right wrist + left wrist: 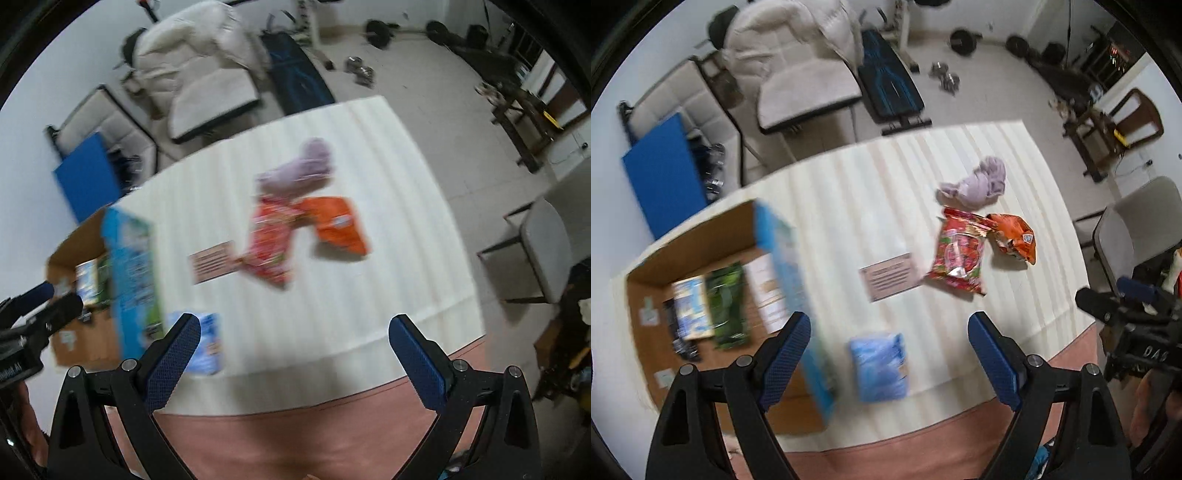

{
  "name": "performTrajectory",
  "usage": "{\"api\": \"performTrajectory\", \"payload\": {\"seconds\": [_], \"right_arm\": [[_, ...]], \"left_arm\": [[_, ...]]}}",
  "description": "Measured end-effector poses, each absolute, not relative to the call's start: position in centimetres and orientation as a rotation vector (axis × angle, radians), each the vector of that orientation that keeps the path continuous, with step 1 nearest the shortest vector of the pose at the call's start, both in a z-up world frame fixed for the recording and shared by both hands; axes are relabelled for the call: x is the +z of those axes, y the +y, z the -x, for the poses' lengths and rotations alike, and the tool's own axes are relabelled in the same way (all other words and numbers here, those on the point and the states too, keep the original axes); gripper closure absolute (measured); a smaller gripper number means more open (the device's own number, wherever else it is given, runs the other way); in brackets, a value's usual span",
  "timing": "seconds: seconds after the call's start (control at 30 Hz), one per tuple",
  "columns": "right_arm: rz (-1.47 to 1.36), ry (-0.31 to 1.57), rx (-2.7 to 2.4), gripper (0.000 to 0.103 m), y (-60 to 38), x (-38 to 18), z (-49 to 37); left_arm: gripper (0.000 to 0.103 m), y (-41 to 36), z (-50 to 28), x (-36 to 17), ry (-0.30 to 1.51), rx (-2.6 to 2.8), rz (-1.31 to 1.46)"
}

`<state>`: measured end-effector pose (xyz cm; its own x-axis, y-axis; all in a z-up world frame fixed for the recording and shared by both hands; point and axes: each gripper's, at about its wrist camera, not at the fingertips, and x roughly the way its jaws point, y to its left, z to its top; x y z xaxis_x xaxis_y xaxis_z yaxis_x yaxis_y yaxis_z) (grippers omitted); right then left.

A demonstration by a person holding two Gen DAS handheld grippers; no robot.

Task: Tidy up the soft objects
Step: 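Withdraw both tools from the box toward the red and orange bags, then grasp the red snack bag with the left tool while the right tool grasps the orange bag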

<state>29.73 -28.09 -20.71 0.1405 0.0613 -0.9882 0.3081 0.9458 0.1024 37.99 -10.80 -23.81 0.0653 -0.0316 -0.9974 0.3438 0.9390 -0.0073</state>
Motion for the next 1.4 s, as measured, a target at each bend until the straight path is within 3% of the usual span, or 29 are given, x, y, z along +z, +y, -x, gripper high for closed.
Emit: {"api": "performTrajectory", "payload": {"seconds": [0.3, 0.53, 0.67, 0.7, 1.0, 1.07, 1.1, 1.4], "right_arm": [[-0.249, 1.605, -0.093, 0.000, -34.8, -29.8, -36.8], [-0.242, 1.649, -0.060, 0.000, -37.2, -32.4, -37.3], [-0.251, 1.660, -0.042, 0.000, -38.1, -33.1, -37.8], [-0.266, 1.659, -0.024, 0.000, -38.2, -33.2, -38.1], [-0.295, 1.719, 0.092, 0.001, -34.9, -36.7, -41.6], [-0.303, 1.748, 0.101, 0.016, -34.3, -37.8, -41.9], [-0.299, 1.761, 0.102, 0.019, -34.1, -38.2, -42.0], [-0.200, 1.798, 0.062, 0.028, -32.1, -40.2, -41.9]], "left_arm": [[0.016, -18.5, -41.3, -35.5, 1.721, -0.341, -0.315], [0.016, -21.8, -41.7, -41.6, 1.824, -0.369, -0.292], [0.049, -21.4, -41.2, -41.9, 1.783, -0.301, -0.323], [0.052, -20.6, -41.0, -41.5, 1.778, -0.293, -0.297], [0.055, -15.1, -38.8, -40.9, 1.760, -0.169, -0.167], [0.055, -15.4, -38.5, -40.9, 1.757, -0.166, -0.181], [0.055, -15.5, -38.3, -40.9, 1.755, -0.160, -0.195], [0.050, -17.0, -37.1, -41.8, 1.735, -0.123, -0.257]]}}
